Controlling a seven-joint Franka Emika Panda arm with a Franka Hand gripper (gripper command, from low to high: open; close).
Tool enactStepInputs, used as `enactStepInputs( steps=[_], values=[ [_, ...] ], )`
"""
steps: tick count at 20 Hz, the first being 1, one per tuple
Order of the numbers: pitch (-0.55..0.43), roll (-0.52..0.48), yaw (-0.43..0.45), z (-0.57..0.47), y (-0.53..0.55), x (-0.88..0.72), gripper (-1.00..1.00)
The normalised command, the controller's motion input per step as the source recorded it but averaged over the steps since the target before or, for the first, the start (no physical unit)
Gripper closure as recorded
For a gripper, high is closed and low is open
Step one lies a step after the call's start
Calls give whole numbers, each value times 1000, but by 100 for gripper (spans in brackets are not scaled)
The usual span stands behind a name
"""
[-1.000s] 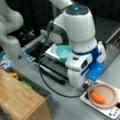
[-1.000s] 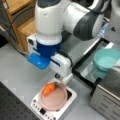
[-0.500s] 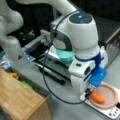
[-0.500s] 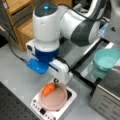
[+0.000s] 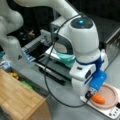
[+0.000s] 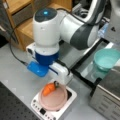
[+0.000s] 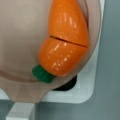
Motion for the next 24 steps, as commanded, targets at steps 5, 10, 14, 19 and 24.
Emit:
enactStepInputs(
  steps=[5,10,14,19,24],
  values=[
    [104,-260,-47,-60,66,233,-100],
    [88,-269,0,-47,39,249,-100],
    [54,-257,15,-36,33,272,-100],
    [55,-277,26,-6,41,273,-100],
    [63,-303,33,-30,63,305,-100]
  ],
)
